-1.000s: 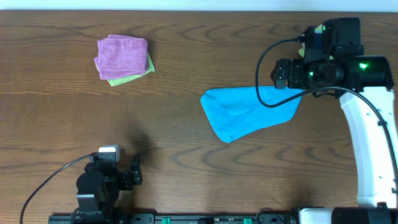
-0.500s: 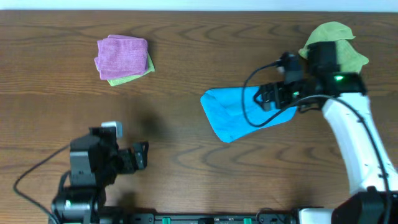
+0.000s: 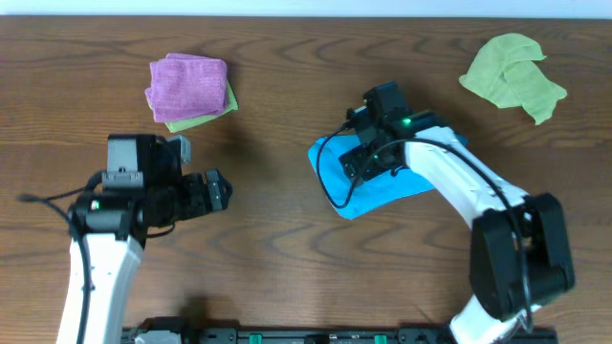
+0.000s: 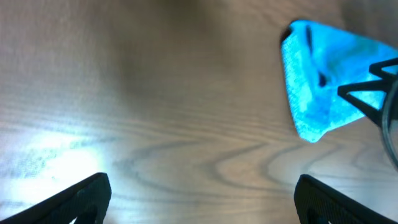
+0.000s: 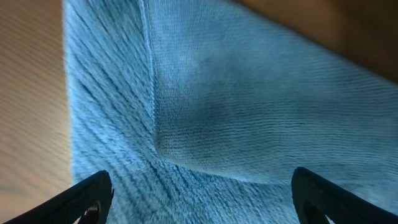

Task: Fold the cloth
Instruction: 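Lay the blue cloth flat at center, moving the right gripper forward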

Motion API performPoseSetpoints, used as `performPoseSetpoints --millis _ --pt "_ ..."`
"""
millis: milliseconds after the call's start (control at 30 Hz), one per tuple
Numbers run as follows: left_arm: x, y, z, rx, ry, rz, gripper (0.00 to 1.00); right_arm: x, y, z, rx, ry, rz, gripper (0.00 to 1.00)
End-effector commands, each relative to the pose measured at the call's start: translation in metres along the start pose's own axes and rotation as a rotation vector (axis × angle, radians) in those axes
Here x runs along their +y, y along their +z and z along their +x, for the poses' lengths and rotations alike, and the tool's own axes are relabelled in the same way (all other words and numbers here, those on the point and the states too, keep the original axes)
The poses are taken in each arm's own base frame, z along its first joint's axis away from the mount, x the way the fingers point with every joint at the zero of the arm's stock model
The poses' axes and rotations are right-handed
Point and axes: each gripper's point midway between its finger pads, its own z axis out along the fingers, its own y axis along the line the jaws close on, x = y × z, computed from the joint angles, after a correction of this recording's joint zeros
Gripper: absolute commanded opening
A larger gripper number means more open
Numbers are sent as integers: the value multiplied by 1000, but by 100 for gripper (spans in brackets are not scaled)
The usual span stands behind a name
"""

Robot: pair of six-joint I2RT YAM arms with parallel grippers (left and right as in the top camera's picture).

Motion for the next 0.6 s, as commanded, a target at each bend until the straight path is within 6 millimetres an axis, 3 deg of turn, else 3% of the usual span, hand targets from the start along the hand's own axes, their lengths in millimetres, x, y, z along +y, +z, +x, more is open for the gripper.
performPoseSetpoints --millis 0,433,567 --pt "3 1 -3 43 -32 -31 96 2 8 2 23 -52 47 92" --pt "-20 7 10 144 -64 111 95 -9 42 1 56 -91 149 77" --pt "-20 7 10 145 -65 116 95 -16 42 -5 34 -90 194 54"
